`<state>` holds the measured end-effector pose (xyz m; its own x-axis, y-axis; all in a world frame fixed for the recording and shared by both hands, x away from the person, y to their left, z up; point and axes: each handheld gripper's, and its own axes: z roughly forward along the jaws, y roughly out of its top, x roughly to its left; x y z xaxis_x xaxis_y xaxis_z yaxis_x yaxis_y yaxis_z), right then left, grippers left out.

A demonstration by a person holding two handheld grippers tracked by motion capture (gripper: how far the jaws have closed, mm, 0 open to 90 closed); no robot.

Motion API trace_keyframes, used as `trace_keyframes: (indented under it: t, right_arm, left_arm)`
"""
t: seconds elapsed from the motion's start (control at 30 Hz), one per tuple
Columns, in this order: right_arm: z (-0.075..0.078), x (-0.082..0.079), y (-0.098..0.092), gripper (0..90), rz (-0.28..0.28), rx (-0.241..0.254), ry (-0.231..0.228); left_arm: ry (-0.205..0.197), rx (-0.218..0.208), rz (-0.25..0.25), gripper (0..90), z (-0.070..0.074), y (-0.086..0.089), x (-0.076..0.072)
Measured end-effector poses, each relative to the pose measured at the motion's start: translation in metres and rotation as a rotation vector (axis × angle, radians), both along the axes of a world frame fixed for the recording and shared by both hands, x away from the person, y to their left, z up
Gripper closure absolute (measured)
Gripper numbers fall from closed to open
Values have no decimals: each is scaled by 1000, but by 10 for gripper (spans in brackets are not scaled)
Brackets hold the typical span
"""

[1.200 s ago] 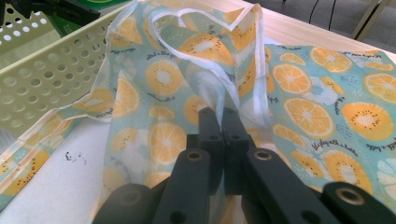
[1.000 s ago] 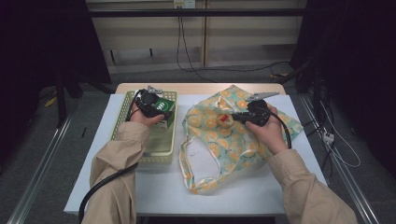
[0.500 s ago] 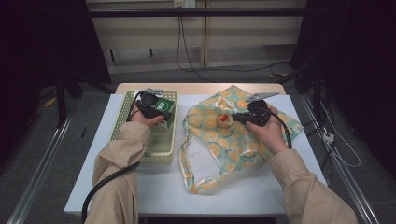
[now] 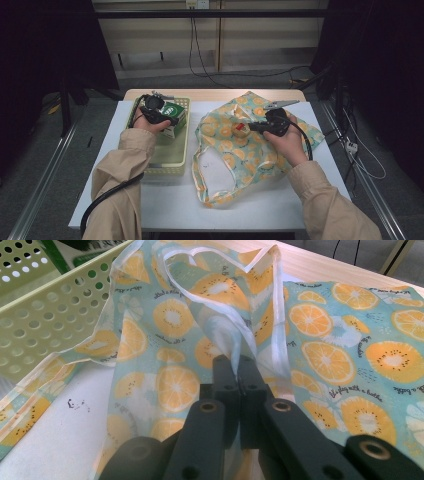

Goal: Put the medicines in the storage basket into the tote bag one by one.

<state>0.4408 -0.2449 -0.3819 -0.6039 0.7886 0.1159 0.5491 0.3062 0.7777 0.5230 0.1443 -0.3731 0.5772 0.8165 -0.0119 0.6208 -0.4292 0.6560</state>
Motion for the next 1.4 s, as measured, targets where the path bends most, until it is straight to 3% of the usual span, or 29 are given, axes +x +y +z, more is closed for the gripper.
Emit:
trace_keyframes:
  t: [0.2,0.3,0.33,0.43,0.53,0.73,0.87,1.07,1.4]
  right_arm:
    - [2,-1,-1,897,-6,3,-3]
    - [3,-1,-2,898,-9,1,-8]
    - [3,-1,-3,897,-10,3,-8]
    - [4,-2,-4,898,-20,18,-5]
    - [5,-2,-3,898,-17,14,-6]
    - [6,-3,-2,898,-15,13,-13]
    - [7,-3,-3,898,-20,9,-15]
    - [8,-4,-4,898,-25,18,-19]
    - [9,-4,-5,897,-21,19,-19]
  left_arm:
    - [-32,-33,-14,176,28,7,-10]
    - [-31,-66,-32,176,39,9,-16]
    - [-37,-95,-32,176,44,8,-19]
    - [-53,-113,-59,176,55,6,-24]
    - [-53,-141,-81,176,63,0,-30]
    - [-74,-161,-175,176,72,-23,-45]
    - [-75,-168,-258,176,74,-43,-55]
    - [-69,-178,-342,175,68,-72,-66]
    - [-25,-158,-414,175,45,-103,-73]
